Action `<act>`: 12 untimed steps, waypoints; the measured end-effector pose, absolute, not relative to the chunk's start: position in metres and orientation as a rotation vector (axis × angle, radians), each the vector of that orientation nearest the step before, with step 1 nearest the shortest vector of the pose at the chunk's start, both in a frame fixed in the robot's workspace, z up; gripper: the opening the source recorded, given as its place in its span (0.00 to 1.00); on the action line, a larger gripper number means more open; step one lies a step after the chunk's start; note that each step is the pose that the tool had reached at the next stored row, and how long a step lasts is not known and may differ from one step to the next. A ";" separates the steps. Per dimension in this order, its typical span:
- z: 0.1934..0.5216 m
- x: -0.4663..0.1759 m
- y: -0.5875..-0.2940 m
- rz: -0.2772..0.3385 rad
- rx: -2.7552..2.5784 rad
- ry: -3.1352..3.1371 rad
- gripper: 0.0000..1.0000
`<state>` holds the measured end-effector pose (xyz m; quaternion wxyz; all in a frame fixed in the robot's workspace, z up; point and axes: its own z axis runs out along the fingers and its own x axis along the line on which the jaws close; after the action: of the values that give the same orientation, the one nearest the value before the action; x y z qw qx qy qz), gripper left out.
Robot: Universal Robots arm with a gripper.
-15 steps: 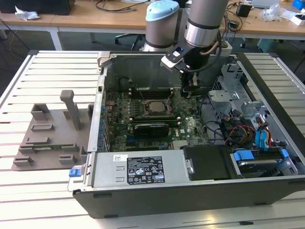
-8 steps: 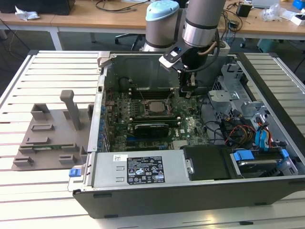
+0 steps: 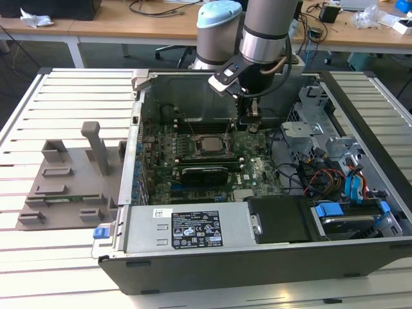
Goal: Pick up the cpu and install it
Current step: 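Close the cpu cover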
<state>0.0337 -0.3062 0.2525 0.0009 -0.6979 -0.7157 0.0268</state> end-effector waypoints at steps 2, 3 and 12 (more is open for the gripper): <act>0.252 0.032 -0.306 0.084 -2.191 -2.247 0.11; 0.252 0.029 -0.306 0.084 -2.191 -2.247 0.11; 0.252 0.019 -0.306 0.084 -2.191 -2.247 0.11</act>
<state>0.0190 -0.3062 0.2520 0.0008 -0.6979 -0.7157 0.0268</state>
